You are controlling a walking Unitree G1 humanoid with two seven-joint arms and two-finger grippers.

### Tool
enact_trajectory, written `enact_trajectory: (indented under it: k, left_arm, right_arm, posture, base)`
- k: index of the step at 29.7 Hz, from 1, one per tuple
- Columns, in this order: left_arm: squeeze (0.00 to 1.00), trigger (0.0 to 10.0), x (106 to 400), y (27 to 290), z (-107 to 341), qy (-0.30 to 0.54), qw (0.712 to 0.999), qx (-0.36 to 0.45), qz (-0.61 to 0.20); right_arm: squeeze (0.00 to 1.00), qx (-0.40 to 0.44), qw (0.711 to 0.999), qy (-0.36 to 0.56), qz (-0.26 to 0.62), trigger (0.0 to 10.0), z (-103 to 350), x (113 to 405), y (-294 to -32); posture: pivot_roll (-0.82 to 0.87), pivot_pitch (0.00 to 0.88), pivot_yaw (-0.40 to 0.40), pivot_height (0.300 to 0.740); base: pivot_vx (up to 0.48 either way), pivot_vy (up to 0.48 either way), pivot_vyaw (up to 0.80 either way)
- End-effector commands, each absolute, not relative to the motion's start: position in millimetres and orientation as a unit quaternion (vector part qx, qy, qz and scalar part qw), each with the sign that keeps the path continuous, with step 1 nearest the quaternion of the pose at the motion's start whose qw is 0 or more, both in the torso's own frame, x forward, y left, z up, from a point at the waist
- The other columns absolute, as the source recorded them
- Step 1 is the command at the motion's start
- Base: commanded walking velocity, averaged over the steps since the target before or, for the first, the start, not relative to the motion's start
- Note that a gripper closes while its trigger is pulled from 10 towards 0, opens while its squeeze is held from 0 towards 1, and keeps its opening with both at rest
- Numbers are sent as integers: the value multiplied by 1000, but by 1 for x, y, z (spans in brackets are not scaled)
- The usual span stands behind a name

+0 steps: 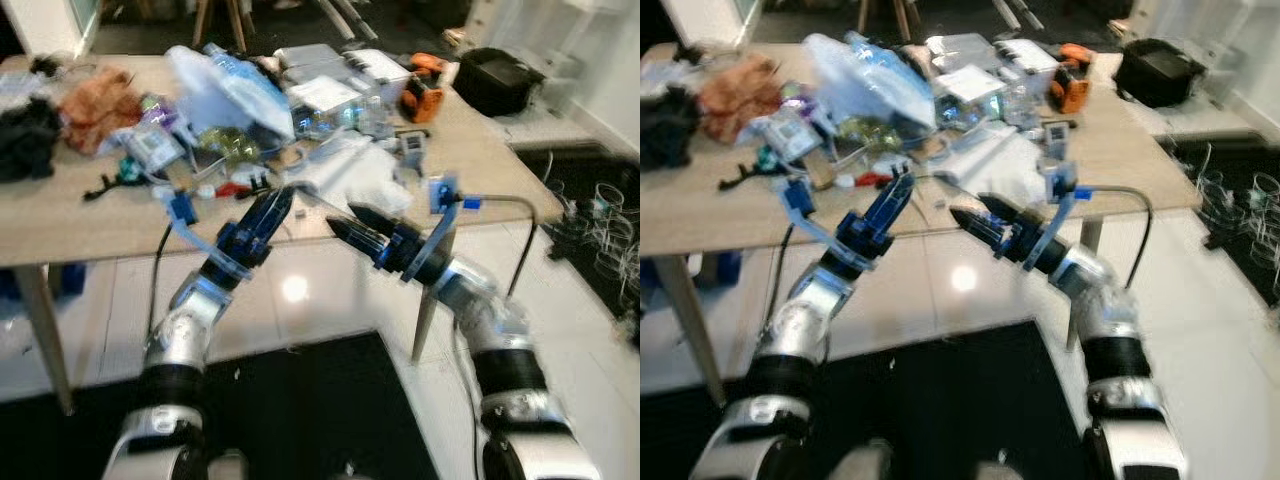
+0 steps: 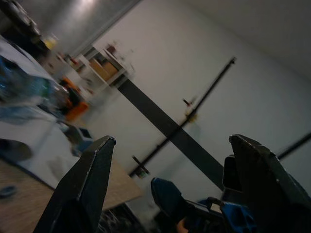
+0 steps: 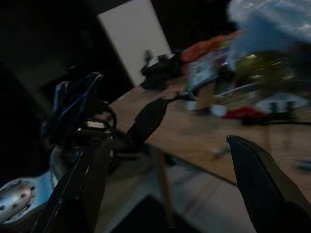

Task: Picking trash to rubbish bin

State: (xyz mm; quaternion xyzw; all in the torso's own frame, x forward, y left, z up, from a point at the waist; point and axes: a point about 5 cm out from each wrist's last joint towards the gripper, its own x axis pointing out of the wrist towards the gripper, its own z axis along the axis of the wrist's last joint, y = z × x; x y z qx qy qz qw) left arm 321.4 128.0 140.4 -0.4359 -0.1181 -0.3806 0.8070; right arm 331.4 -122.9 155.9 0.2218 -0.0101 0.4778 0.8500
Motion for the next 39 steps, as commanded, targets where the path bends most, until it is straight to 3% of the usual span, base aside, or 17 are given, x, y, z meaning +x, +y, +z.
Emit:
enact_trajectory:
  k: [1, 34, 35, 36, 37, 39]
  left_arm:
    - [0, 10000, 320, 124, 137, -109, 807, -438, -381]
    - [0, 10000, 323, 122, 135, -92, 826, -412, -373]
    - [0, 10000, 322, 121, 135, -90, 830, -403, -375]
    - [0, 10000, 322, 120, 135, -88, 832, -397, -377]
    - [0, 10000, 321, 117, 137, -88, 836, -379, -387]
    - [0, 10000, 321, 117, 137, -88, 836, -379, -387]
  right_arm:
    - [1000, 220, 856, -3, 469, 10000, 152, 331, -129]
    - [1000, 233, 860, -2, 454, 10000, 150, 332, -132]
    - [827, 238, 860, -1, 451, 10000, 150, 333, -132]
    - [498, 240, 860, 0, 450, 10000, 150, 333, -132]
    - [0, 240, 860, 1, 450, 10000, 150, 333, -132]
    - [0, 240, 860, 1, 450, 10000, 150, 333, -132]
  posture:
    - [-48, 0, -84, 740]
    - [-47, 0, -85, 740]
    - [-47, 0, -85, 740]
    - [-47, 0, -85, 740]
    - [-48, 0, -85, 740]
    - [-48, 0, -85, 740]
  base:
    - [0, 0, 744]
    - [0, 0, 717]
    - [0, 0, 0]
    - [0, -431, 0]
    - [0, -480, 0]
    - [0, -480, 0]
